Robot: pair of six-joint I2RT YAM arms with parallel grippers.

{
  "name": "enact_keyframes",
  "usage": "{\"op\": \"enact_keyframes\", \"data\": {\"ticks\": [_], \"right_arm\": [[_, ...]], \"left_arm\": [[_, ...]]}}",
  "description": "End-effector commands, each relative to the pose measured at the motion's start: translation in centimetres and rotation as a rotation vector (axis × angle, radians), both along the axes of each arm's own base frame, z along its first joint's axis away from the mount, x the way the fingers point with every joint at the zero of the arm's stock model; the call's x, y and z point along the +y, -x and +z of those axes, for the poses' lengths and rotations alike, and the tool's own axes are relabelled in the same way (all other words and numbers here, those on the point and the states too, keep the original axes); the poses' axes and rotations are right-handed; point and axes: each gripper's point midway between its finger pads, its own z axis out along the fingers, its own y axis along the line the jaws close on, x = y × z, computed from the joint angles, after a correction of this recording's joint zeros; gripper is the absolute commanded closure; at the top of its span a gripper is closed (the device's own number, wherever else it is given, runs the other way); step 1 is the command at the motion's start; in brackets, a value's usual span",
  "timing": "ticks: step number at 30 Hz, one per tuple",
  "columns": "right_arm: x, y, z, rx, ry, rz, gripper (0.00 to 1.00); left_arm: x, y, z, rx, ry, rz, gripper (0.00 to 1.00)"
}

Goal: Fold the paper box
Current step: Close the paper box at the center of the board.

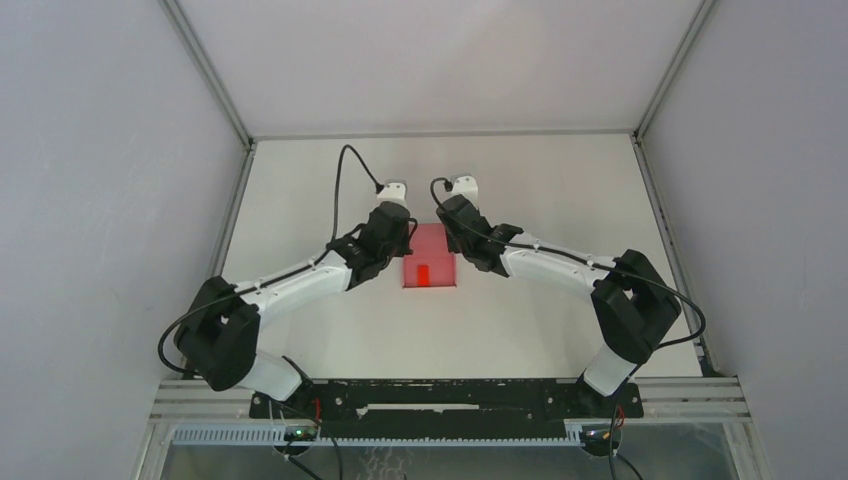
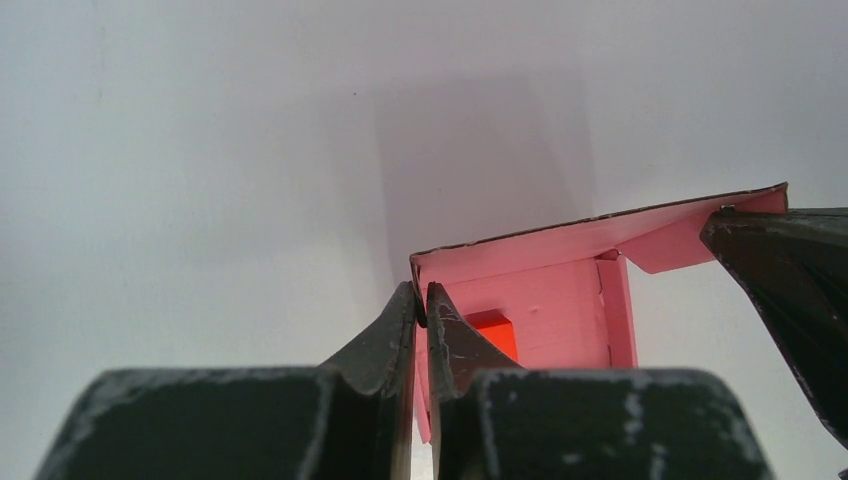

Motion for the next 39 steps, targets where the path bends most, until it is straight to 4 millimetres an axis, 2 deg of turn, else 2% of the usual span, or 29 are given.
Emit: {"op": "enact_keyframes", "data": {"ticks": [1, 8, 39], "right_arm": [[2.9, -0.7, 2.4, -0.032, -0.159, -0.001, 0.98], [2.9, -0.9, 3.0, -0.056, -0.168, -0.019, 0.99], [4.0, 1.2, 1.9, -0.039, -0.166, -0.09, 1.0]], "left_arm": [[-2.7, -0.1, 1.0, -0.04, 0.112, -0.025, 0.9], [-2.6, 0.5, 0.0, -0.021, 0.11, -0.015, 0.9], [-3.1, 1.8, 0.9, -0.111, 0.129, 0.103, 0.9]]}}
